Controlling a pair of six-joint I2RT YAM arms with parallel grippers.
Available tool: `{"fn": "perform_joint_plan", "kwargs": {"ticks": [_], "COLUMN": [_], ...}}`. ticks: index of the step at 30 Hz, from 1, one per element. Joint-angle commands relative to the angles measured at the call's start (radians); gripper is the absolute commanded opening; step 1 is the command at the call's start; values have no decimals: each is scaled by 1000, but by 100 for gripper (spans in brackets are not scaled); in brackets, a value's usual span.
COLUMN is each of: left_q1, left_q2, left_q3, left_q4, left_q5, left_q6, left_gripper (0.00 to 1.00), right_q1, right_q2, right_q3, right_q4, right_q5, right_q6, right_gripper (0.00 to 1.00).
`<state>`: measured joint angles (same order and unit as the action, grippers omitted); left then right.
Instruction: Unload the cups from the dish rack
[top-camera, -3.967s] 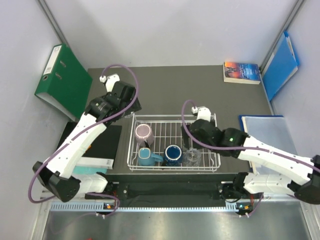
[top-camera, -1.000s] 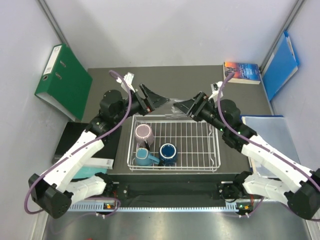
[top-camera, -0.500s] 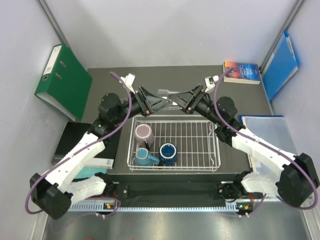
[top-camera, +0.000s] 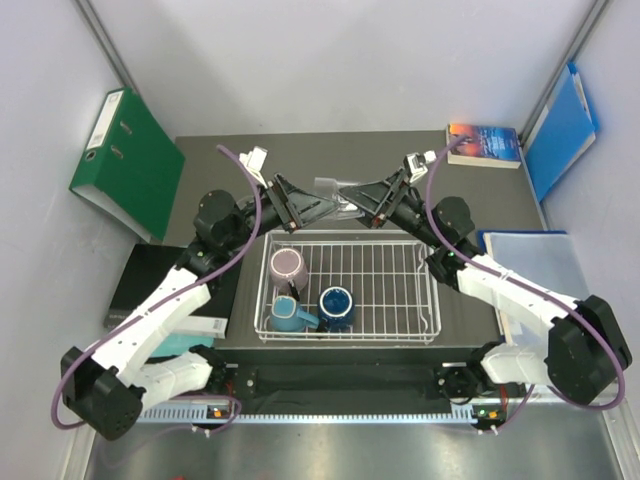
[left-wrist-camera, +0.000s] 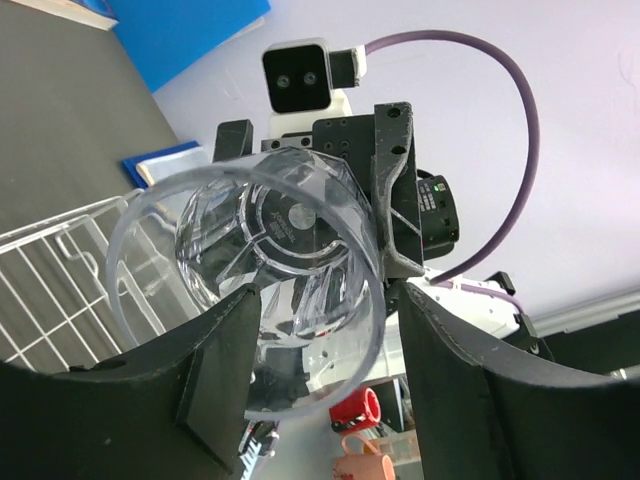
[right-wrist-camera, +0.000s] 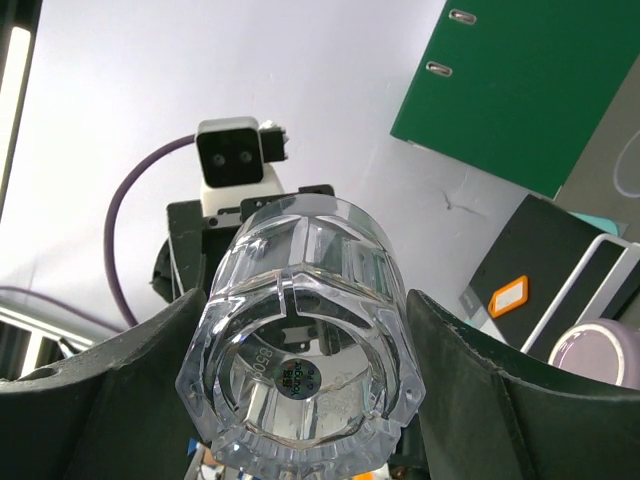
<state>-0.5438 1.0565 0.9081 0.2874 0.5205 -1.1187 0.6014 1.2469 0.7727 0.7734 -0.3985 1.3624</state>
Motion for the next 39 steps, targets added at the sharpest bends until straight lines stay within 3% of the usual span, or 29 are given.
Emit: {"fn": "perform_joint_plan", "kwargs": {"ticks": [1, 7, 10, 12, 13, 16, 17, 19, 20, 21, 27, 31, 34, 39], "left_q1": [-4, -4, -4, -4, -2, -2, -2, -1, -1, 1, 16, 41, 53, 88], "left_q2": [36, 68, 77, 82, 79, 66, 60, 57, 59, 66, 94, 134, 209, 445], "left_q3": [-23, -29, -18, -9, 4, 26, 37, 86, 107, 129, 259, 374, 518, 847], "left_q4": [139, 187, 177, 153, 130, 46, -24, -104, -198, -233, -470, -643, -854, -1181], "left_q5": [62, 87, 96, 95, 89, 66, 49, 10, -3, -16, -134, -266, -462, -868], "left_q6": [-50, -72, -59, -35, -26, 20, 55, 101, 149, 170, 287, 339, 419, 536], "left_gripper": [61, 53, 36, 4, 0, 0, 0, 0, 0, 0, 0, 0, 0, 0], "right_q1": [-5, 6, 17, 20, 18, 18, 18, 17, 17, 15, -32, -45, -43, -43], "right_q2": [5, 16, 23, 20, 14, -23, -44, -66, -87, -95, -139, -158, -132, -64], "right_q3": [17, 23, 40, 49, 53, 77, 104, 138, 176, 197, 325, 431, 543, 640], "right_q4": [118, 90, 55, 32, 17, -101, -187, -288, -387, -431, -684, -946, -1217, -1457], "right_q5": [-40, -48, -57, -62, -63, -48, -39, -1, 13, 30, 131, 339, 520, 688], "right_q6": [23, 11, -12, -28, -49, -126, -150, -233, -258, -302, -361, -466, -561, -635], "right_gripper": [0, 0, 0, 0, 0, 30, 56, 74, 93, 99, 100, 100, 100, 100]}}
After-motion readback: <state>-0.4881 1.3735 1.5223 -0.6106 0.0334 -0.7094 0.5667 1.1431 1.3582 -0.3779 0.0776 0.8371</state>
